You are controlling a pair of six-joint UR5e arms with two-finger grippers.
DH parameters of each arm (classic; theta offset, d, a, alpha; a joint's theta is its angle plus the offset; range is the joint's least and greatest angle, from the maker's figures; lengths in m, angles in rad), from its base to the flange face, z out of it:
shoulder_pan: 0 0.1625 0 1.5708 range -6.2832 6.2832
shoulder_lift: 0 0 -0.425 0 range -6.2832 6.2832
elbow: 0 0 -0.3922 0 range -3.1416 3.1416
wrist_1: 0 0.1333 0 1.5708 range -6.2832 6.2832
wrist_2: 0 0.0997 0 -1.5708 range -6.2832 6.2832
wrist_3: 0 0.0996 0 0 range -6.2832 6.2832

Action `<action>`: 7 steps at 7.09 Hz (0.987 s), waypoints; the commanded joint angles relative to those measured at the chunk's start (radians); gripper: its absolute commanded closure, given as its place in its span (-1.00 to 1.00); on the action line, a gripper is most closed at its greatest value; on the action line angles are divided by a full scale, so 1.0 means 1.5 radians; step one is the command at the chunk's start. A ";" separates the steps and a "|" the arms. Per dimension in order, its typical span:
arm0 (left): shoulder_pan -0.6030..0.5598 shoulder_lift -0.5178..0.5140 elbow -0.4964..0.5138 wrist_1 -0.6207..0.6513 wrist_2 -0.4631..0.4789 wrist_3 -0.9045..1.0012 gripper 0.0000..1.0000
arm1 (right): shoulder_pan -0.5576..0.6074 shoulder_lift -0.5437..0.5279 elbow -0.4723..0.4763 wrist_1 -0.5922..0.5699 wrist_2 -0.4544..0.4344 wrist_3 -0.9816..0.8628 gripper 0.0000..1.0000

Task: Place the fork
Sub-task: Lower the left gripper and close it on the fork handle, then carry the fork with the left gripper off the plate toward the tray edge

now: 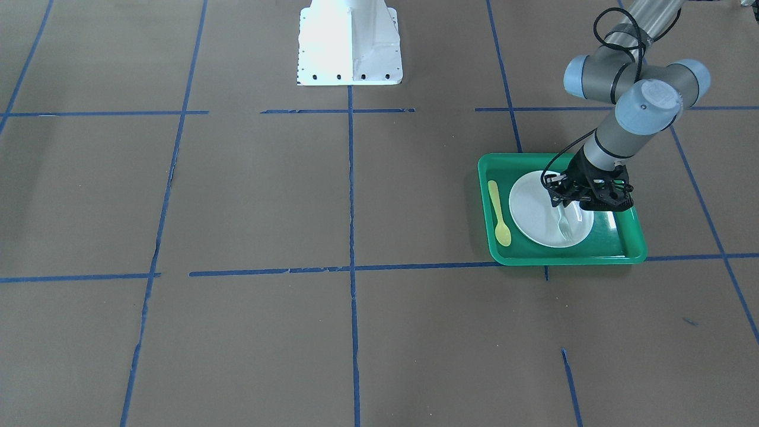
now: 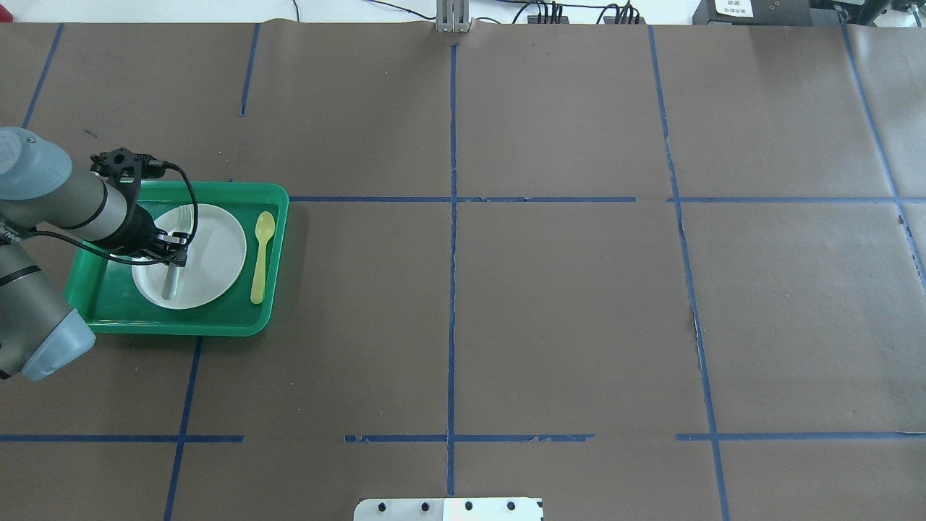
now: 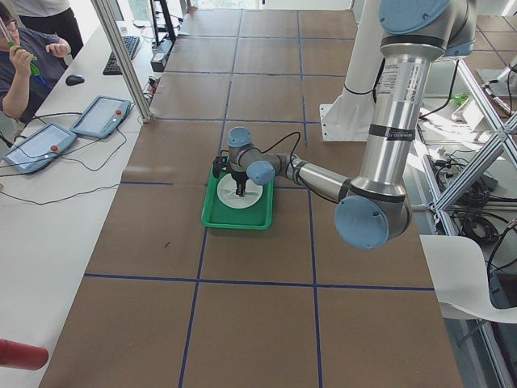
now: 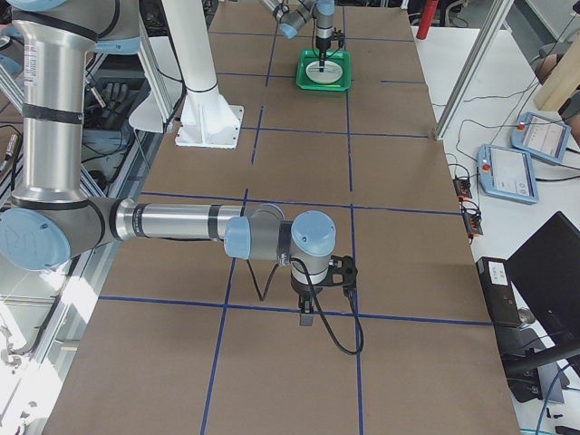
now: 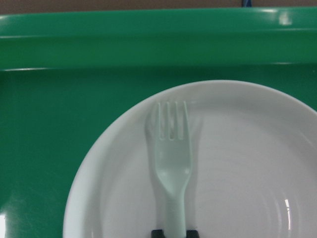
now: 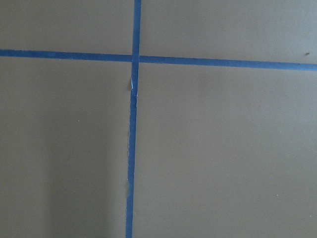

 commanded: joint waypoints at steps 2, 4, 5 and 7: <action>-0.005 0.041 -0.062 0.006 -0.001 0.001 1.00 | 0.000 0.000 0.000 0.000 0.000 0.001 -1.00; -0.020 0.079 -0.062 -0.003 0.000 0.035 1.00 | 0.000 0.000 0.000 0.000 0.000 0.000 -1.00; -0.039 0.094 -0.058 -0.003 0.000 0.074 1.00 | 0.000 0.000 0.000 0.000 0.000 0.000 -1.00; -0.070 0.105 -0.044 -0.003 0.000 0.129 1.00 | 0.000 0.000 0.000 0.000 0.000 0.001 -1.00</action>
